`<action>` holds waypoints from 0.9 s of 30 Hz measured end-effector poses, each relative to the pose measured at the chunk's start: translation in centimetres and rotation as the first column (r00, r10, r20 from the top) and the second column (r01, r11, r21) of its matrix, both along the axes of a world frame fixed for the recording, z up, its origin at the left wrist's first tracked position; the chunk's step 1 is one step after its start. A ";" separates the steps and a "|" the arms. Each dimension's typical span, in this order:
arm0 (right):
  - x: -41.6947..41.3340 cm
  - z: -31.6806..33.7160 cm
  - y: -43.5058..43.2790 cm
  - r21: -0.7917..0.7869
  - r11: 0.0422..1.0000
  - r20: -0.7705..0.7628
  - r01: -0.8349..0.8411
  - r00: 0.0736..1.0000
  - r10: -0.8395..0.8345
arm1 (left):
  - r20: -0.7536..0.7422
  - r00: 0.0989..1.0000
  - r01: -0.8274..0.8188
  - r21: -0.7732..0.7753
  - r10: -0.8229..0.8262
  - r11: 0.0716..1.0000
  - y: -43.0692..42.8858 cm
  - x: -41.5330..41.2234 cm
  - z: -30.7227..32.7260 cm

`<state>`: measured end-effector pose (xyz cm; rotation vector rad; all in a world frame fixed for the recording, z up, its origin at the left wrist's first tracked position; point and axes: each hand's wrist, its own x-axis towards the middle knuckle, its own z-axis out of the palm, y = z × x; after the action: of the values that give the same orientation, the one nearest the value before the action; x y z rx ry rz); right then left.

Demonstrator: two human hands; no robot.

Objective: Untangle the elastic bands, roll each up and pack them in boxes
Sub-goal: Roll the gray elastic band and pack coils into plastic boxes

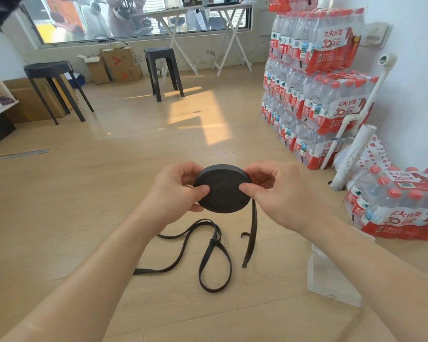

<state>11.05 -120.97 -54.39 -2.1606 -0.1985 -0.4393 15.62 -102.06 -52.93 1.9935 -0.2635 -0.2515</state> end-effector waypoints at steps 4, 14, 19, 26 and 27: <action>0.0 -0.2 0.2 -0.261 0.964 0.129 0.041 0.992 -0.007 | 0.292 0.944 0.029 0.390 -0.154 0.920 -0.5 -0.3 -0.1; -0.1 0.4 0.4 -0.135 0.990 0.050 -0.047 0.997 0.054 | 0.412 0.887 -0.015 0.480 -0.210 0.877 -1.1 -1.2 0.3; -0.1 1.3 -0.7 0.161 0.985 -0.119 -0.066 0.989 0.086 | 0.292 0.952 0.027 0.231 -0.096 0.973 -0.7 -0.7 0.4; -0.1 1.4 -1.0 0.206 0.977 -0.126 -0.055 0.989 0.082 | 0.175 0.983 0.037 0.065 -0.048 0.997 -0.8 -0.6 0.4; 0.0 1.4 -1.0 0.170 0.984 -0.111 -0.055 0.991 0.075 | 0.162 0.986 0.026 0.047 -0.034 0.999 -0.7 -0.5 0.4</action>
<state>11.02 -121.99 -52.96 -2.0024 -0.1609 -0.2806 15.11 -102.79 -52.50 2.0582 -0.3957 -0.1140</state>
